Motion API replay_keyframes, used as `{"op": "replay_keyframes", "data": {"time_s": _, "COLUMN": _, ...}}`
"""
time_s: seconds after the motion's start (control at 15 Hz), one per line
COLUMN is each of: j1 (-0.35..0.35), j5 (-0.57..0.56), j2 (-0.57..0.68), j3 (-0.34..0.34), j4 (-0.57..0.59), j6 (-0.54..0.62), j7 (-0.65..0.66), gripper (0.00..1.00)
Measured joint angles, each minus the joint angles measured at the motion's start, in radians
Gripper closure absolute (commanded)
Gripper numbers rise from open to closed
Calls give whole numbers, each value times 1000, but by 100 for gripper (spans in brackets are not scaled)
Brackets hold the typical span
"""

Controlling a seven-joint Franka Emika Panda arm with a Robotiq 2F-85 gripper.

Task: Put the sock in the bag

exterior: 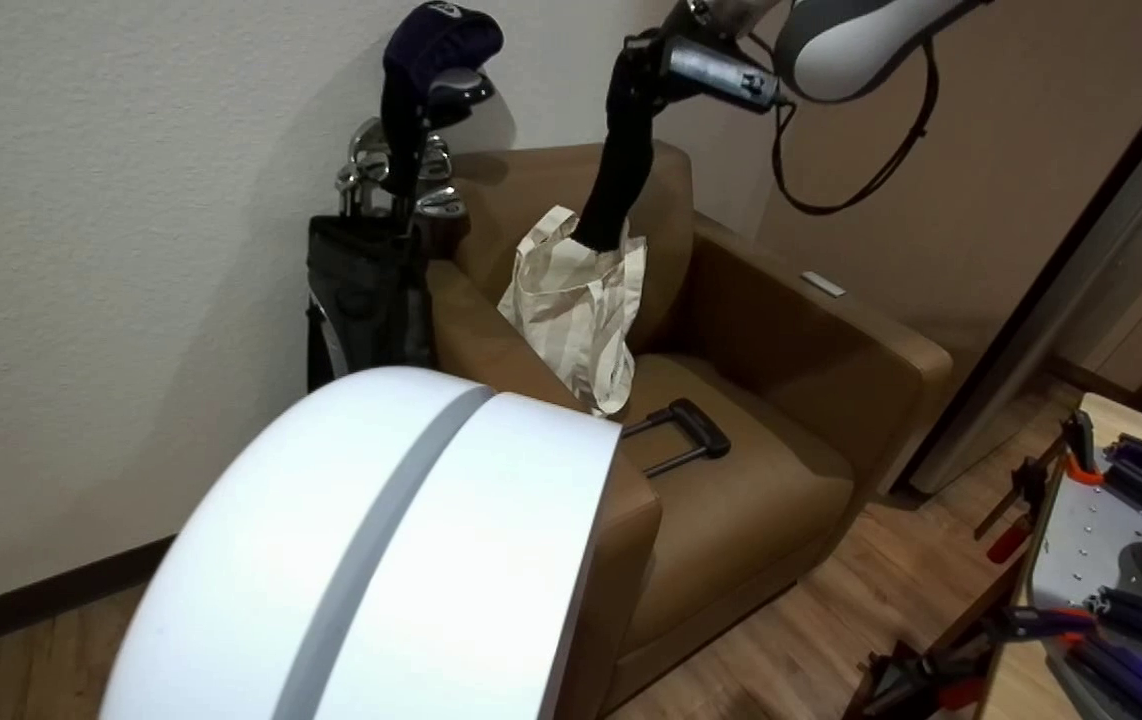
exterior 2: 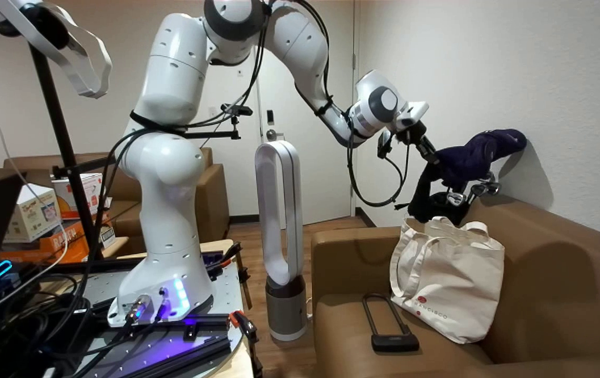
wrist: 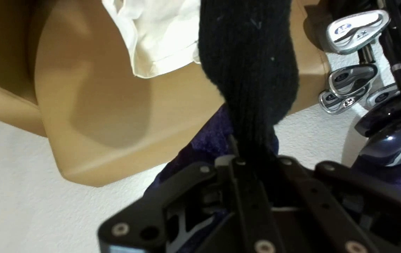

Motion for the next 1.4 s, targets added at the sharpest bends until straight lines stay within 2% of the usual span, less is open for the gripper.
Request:
{"op": "replay_keyframes", "data": {"time_s": 0.2, "j1": 23, "j5": 2, "j2": 166, "j3": -67, "j4": 26, "j6": 232, "j7": 94, "gripper": 96}}
{"op": "replay_keyframes", "data": {"time_s": 0.33, "j1": 35, "j5": 31, "j2": 280, "j3": -103, "j4": 61, "j6": 326, "j7": 122, "gripper": 96}}
{"op": "replay_keyframes", "data": {"time_s": 0.6, "j1": 47, "j5": 126, "j2": 471, "j3": -127, "j4": 137, "j6": 403, "j7": 128, "gripper": 96}}
{"op": "replay_keyframes", "data": {"time_s": 0.67, "j1": 49, "j5": 142, "j2": 509, "j3": -127, "j4": 154, "j6": 404, "j7": 128, "gripper": 93}}
{"op": "replay_keyframes", "data": {"time_s": 0.73, "j1": 51, "j5": 152, "j2": 541, "j3": -126, "j4": 168, "j6": 404, "j7": 128, "gripper": 66}}
{"op": "replay_keyframes", "data": {"time_s": 0.87, "j1": 49, "j5": 308, "j2": 580, "j3": -91, "j4": 177, "j6": 384, "j7": 12, "gripper": 60}}
{"op": "replay_keyframes", "data": {"time_s": 1.13, "j1": 50, "j5": 551, "j2": 593, "j3": -39, "j4": 193, "j6": 313, "j7": -190, "gripper": 34}}
{"op": "replay_keyframes", "data": {"time_s": 1.27, "j1": 57, "j5": 627, "j2": 591, "j3": -46, "j4": 209, "j6": 258, "j7": -253, "gripper": 21}}
{"op": "replay_keyframes", "data": {"time_s": 1.4, "j1": 78, "j5": 671, "j2": 585, "j3": -82, "j4": 221, "j6": 209, "j7": -284, "gripper": 8}}
